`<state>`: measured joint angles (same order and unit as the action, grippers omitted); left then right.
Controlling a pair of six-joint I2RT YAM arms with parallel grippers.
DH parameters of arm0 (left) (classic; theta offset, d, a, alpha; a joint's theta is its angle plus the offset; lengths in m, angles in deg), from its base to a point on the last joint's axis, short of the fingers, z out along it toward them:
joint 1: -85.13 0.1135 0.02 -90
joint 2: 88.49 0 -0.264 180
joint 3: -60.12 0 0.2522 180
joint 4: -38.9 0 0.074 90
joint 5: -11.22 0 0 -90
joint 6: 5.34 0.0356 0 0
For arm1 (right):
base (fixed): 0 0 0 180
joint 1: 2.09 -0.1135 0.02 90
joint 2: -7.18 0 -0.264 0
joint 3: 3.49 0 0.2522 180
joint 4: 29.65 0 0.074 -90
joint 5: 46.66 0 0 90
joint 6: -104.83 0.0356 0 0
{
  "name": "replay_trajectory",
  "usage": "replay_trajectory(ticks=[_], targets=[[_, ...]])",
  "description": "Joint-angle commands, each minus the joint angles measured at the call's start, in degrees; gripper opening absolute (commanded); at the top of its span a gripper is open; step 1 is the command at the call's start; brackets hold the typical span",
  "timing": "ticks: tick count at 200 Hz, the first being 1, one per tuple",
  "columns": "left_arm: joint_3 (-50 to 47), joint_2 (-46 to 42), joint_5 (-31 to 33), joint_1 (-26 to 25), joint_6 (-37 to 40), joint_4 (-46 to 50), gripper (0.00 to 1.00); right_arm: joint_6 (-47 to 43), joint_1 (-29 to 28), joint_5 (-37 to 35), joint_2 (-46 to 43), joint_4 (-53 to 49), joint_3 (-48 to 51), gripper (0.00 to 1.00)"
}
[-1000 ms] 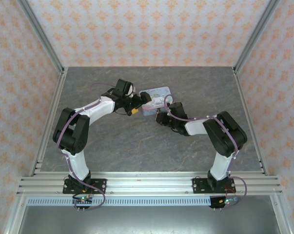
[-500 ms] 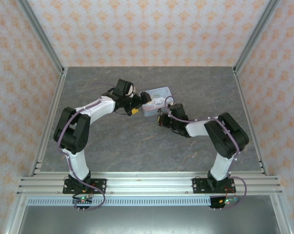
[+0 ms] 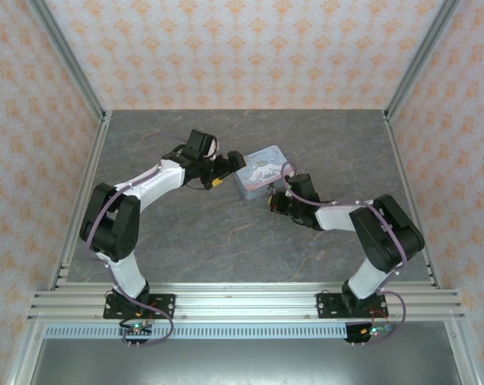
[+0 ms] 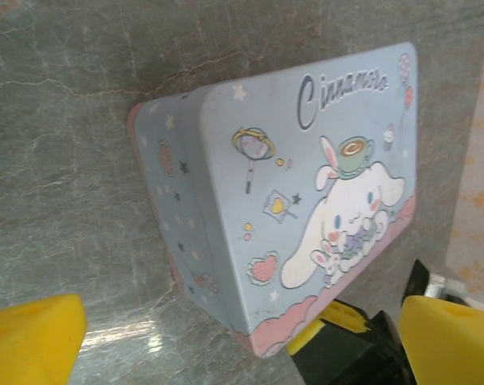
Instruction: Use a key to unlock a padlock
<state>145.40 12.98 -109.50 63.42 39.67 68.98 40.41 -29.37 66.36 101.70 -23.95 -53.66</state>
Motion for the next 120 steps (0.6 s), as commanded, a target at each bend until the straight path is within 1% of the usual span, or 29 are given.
replay_trajectory(ticks=[1, 44, 77, 120], targets=[[1.6, -0.1, 4.7, -2.1, 3.6, 5.0, 1.0, -0.4, 0.5, 0.3, -1.5, -1.1, 1.2, 0.0], [4.9, 2.7, 11.0, -6.3, 7.2, 9.5, 1.0, 1.0, 0.7, -0.2, -1.4, 0.0, 2.2, 0.0], [6.5, 4.3, 14.8, -7.6, 8.6, 11.1, 1.0, 1.9, 0.9, -0.5, -1.5, 0.8, 2.9, 0.0], [7.7, 6.7, 16.8, -8.3, 9.6, 11.7, 1.0, 3.3, 1.0, -0.6, -1.5, 2.0, 3.5, 0.0]])
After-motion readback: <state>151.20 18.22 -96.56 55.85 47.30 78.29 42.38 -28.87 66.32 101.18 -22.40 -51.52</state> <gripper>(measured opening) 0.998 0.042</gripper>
